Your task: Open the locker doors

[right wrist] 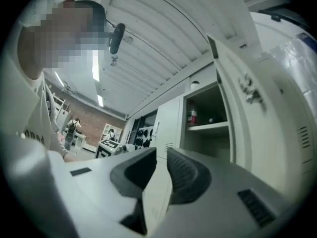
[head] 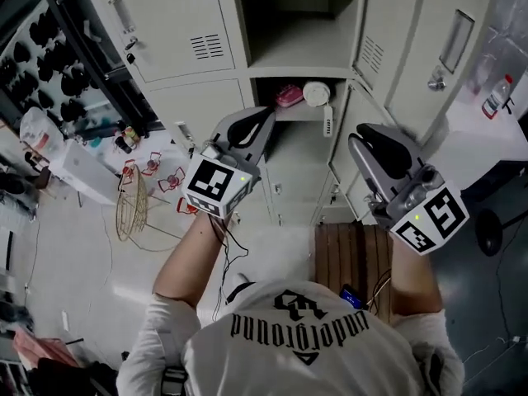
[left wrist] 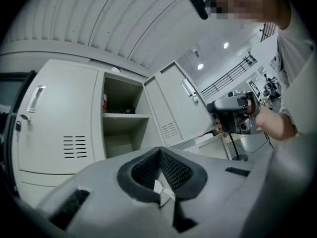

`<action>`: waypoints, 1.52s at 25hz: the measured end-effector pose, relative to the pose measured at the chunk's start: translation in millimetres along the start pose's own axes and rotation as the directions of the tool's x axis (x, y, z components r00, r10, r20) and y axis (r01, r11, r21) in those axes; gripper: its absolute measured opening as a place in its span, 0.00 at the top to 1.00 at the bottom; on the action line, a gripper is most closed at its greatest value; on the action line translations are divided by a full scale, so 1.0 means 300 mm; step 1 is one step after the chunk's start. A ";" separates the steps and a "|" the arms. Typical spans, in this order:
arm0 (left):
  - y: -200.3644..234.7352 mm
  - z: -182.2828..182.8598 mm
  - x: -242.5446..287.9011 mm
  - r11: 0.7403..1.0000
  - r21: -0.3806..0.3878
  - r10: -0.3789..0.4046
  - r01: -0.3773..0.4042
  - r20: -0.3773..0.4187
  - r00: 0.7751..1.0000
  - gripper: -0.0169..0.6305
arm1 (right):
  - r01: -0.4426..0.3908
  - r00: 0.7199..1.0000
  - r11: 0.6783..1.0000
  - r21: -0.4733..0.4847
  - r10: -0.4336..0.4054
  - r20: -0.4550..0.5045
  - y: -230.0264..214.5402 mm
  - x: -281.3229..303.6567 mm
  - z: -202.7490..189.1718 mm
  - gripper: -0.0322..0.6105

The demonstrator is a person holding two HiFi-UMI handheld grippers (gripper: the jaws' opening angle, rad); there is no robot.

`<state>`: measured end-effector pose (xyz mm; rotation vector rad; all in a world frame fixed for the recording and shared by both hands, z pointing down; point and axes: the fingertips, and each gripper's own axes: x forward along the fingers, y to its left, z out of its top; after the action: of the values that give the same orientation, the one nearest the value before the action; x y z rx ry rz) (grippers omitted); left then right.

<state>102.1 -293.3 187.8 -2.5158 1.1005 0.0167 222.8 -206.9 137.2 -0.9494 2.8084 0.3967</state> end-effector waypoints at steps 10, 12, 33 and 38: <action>0.277 -0.130 -0.431 0.984 -0.005 0.175 -0.176 -0.077 0.982 0.96 | -0.128 0.990 0.988 0.091 0.133 -0.050 0.248 0.352 -0.200 0.82; 0.333 -0.171 -0.518 0.980 -0.012 0.197 -0.199 -0.096 0.976 0.96 | -0.136 0.988 0.983 0.127 0.144 -0.060 0.301 0.427 -0.250 0.81; 0.800 -0.624 -1.031 0.995 -0.104 -0.026 0.012 -0.127 0.992 0.96 | 0.021 0.975 0.987 0.158 0.015 -0.224 0.794 1.186 -0.831 0.70; 0.857 -0.747 -1.063 0.986 -0.162 -0.071 0.045 -0.159 0.985 0.96 | 0.086 0.960 0.984 0.153 -0.041 -0.276 0.797 1.242 -0.945 0.69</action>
<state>-332.6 -306.9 357.7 -2.7315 1.1285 -0.1269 -233.6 -321.4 371.7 -1.1307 2.9822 0.0252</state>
